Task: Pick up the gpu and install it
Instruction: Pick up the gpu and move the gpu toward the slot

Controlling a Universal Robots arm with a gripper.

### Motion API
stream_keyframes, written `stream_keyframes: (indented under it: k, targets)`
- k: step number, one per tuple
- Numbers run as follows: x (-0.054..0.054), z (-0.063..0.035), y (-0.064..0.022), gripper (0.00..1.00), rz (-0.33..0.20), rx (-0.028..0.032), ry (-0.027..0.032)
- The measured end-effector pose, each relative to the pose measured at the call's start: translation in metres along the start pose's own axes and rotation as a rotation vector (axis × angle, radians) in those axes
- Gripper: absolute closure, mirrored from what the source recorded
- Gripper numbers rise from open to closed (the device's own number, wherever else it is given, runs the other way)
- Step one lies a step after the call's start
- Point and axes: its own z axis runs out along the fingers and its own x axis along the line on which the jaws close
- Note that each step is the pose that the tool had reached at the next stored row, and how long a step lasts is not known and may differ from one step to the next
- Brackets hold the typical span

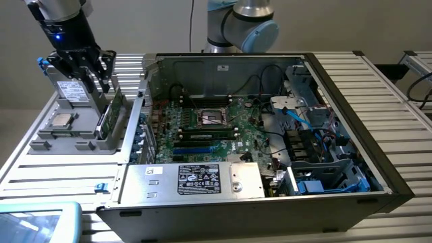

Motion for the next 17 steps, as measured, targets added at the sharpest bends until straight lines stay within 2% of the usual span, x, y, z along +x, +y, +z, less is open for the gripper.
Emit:
stream_keyframes:
  k: [17]
  targets:
    - [0.001, 0.0308, -0.0023, 0.57, -0.009, -0.0002, 0.0004]
